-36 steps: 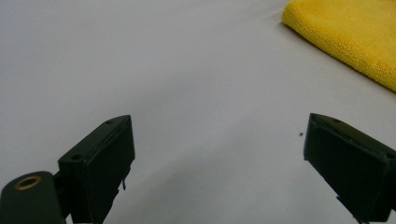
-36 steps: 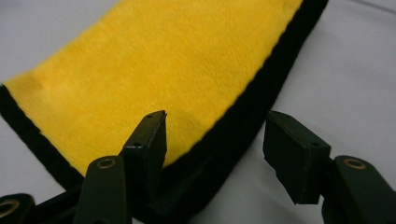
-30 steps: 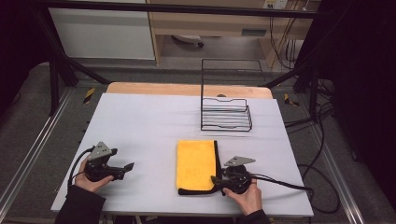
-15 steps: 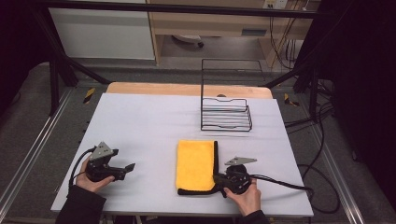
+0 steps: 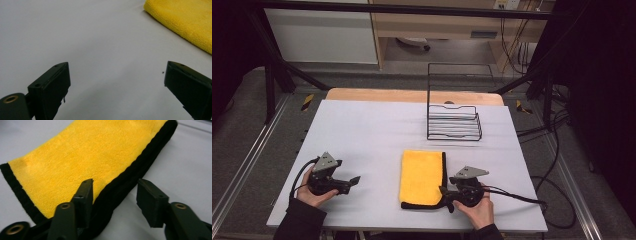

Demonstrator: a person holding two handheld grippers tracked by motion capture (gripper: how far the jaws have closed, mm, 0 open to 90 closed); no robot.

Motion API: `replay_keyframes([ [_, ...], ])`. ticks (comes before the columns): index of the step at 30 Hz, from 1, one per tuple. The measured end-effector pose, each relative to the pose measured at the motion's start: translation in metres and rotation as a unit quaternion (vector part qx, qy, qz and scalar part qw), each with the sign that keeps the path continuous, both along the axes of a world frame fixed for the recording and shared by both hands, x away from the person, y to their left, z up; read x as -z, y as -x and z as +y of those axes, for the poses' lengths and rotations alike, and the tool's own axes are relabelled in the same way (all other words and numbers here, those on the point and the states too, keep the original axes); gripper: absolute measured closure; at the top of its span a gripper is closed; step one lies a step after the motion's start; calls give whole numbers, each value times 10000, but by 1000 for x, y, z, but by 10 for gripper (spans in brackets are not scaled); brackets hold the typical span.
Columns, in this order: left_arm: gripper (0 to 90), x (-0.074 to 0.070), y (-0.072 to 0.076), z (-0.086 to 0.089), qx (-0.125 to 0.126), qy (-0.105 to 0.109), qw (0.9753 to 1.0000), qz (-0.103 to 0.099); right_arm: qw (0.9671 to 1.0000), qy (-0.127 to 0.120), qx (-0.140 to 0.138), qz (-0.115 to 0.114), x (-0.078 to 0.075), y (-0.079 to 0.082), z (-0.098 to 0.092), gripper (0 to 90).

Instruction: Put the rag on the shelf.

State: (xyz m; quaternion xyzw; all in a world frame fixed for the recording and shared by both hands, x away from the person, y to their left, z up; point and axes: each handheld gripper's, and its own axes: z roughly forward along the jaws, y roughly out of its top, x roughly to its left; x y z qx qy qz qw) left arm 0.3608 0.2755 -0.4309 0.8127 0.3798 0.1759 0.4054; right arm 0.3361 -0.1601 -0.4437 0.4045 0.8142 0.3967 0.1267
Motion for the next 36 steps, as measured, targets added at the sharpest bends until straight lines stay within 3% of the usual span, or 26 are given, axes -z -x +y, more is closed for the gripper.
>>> replay_keyframes([
  [5, 51, -2, -2, -8, 24, 4, 10000, 20, 9995, -213, 5, -223, -4, -10, -9, 263],
  [11, 47, -6, -5, -22, 106, -20, 9999, 3, 9991, -296, -37, -287, -8, -22, -21, 137],
  [16, 48, -12, -9, -34, 148, -8, 9999, -13, 9986, -444, -37, -295, -11, -28, -30, 89],
  [22, 55, -17, -17, -55, 209, 20, 9998, -5, 9991, -299, 18, -289, -11, -34, -39, 41],
  [36, 62, -24, -41, -104, 342, 47, 9994, 9, 9987, -379, 109, -329, -11, -31, -48, 22],
])
